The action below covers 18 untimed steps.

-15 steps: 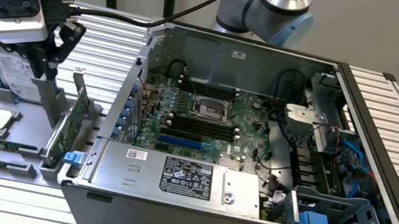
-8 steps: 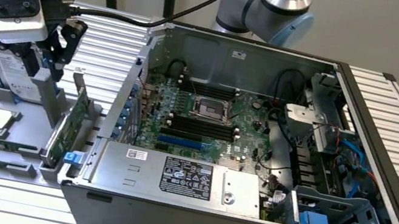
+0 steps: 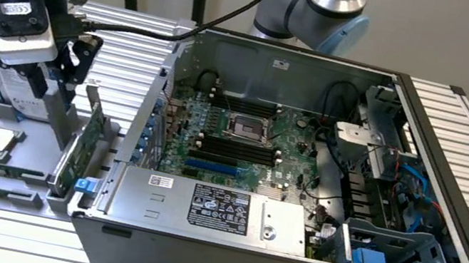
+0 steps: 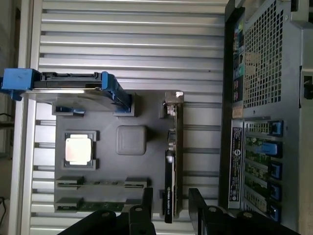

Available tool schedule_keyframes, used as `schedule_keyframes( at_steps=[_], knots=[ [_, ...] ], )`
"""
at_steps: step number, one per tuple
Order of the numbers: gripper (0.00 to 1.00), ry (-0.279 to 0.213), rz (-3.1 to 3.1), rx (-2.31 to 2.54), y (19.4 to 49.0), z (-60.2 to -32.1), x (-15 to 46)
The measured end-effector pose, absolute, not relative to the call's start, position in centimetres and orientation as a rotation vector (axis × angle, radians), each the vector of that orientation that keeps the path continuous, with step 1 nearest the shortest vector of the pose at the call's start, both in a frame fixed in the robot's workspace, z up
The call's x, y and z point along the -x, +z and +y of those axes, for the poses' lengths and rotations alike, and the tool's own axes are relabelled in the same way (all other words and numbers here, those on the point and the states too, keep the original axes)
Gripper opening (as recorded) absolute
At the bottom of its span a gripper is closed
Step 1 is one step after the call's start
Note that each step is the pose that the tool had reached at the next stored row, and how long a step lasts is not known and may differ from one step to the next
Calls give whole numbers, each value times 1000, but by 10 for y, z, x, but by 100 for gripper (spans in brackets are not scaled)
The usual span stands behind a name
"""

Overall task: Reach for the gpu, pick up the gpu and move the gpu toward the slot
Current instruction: 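Pick up the gpu and move the gpu toward the slot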

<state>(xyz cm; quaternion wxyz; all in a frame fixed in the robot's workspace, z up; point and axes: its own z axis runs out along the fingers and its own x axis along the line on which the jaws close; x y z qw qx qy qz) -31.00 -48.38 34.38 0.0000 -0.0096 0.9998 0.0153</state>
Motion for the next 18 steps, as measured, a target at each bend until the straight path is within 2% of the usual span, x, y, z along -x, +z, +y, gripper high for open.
schedule_keyframes(
  at_steps=[18],
  knots=[
    [42,48,3141,30,311,-489,310]
  ],
)
